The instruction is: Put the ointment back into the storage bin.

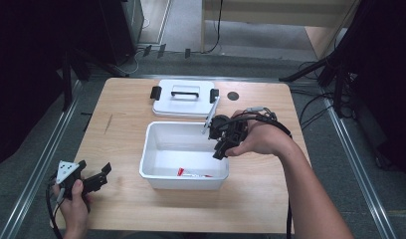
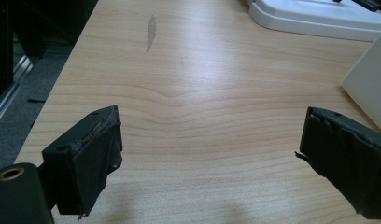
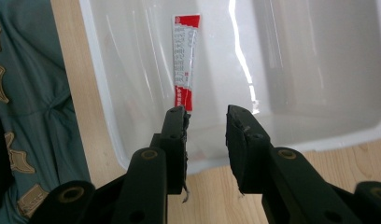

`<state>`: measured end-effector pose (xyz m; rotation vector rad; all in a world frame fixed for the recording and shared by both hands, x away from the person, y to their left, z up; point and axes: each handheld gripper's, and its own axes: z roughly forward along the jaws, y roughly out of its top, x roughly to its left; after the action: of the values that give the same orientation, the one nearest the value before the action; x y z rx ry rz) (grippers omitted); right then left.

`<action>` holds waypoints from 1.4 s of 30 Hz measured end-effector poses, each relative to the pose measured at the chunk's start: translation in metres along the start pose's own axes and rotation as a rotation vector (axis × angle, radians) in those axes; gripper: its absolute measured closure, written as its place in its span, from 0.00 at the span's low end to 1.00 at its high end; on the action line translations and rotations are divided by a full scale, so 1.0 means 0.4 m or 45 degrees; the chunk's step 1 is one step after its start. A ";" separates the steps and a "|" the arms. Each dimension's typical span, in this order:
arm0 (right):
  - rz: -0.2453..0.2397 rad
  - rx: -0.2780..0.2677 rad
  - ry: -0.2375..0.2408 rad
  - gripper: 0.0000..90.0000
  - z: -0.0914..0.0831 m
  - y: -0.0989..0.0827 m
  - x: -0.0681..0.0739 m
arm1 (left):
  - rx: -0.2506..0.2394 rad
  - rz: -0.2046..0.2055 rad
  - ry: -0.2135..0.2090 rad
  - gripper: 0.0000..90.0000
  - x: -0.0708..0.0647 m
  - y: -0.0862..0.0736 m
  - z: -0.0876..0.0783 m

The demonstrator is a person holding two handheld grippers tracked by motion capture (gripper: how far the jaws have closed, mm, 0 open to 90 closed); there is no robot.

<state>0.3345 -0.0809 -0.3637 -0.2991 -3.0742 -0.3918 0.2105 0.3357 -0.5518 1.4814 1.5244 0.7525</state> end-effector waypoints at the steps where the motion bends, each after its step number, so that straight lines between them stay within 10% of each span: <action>1: 0.003 -0.007 0.000 0.77 -0.007 -0.010 -0.002 | 0.002 0.001 0.000 0.07 0.000 0.000 0.000; 15: 0.104 -0.078 -0.016 0.63 -0.037 -0.108 -0.008 | -0.003 0.000 0.004 0.07 0.000 0.000 0.000; 24: 0.285 -0.089 -0.044 0.46 -0.005 -0.186 -0.020 | 0.001 0.003 0.008 0.07 -0.001 0.000 0.000; 42: 0.602 -0.339 -0.323 0.15 0.092 -0.374 -0.033 | 0.000 0.002 0.003 0.07 -0.001 0.000 -0.001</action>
<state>0.3184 -0.2163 -0.4368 -1.1348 -3.0293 -0.7841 0.2102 0.3354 -0.5518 1.4825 1.5248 0.7552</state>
